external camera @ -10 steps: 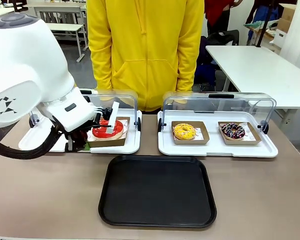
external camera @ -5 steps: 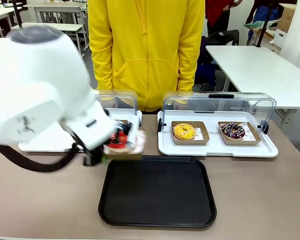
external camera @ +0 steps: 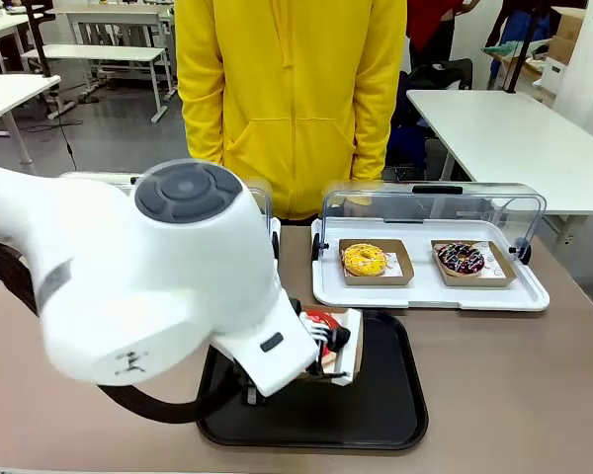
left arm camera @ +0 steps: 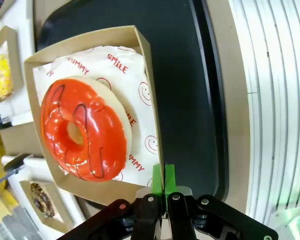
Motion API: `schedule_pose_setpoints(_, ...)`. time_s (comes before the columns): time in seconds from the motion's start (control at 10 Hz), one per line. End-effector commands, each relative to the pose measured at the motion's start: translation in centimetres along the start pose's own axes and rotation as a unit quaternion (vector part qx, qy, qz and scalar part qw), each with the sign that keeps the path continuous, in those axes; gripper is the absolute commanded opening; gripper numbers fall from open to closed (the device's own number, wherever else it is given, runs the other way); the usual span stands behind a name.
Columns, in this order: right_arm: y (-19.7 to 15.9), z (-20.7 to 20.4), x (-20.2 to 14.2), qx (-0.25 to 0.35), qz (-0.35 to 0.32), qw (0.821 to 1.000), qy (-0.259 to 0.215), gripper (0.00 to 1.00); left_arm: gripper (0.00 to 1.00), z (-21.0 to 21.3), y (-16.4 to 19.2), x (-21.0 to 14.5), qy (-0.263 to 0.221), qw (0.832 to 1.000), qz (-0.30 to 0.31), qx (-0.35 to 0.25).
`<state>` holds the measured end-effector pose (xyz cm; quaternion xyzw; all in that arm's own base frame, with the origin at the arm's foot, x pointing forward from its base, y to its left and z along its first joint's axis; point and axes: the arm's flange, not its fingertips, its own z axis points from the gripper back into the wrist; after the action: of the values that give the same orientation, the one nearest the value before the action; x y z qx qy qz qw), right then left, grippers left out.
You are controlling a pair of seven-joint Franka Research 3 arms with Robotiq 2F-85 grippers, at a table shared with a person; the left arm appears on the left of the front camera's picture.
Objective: Move the first donut from the left to the tray.
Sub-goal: Pick up the Paper togo box containing the Donut indicated by the person and place it on the Handle tray.
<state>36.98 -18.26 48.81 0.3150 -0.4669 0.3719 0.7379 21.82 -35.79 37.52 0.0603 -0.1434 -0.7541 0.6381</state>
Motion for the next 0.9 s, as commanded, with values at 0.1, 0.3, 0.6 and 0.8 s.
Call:
schedule_pose_setpoints(0.1,-0.2,-0.1,0.1,0.0,0.013,1.0,-0.015,1.0,0.02,-3.1,0.1,0.9,0.021,0.999,0.019,0.025)
schedule_pose_setpoints(0.3,-0.2,-0.1,0.1,0.0,0.013,1.0,-0.015,1.0,0.02,-4.8,-0.2,1.1,0.027,0.999,0.028,0.027)
schedule_pose_setpoints(0.6,-0.2,-0.1,0.1,0.0,0.013,1.0,-0.015,1.0,0.02,-6.4,-0.7,1.4,0.041,0.998,0.028,0.029)
schedule_pose_setpoints(0.8,-0.2,-0.1,0.1,0.0,0.013,1.0,-0.015,1.0,0.02,-7.1,-1.0,1.7,0.046,0.998,0.027,0.025)
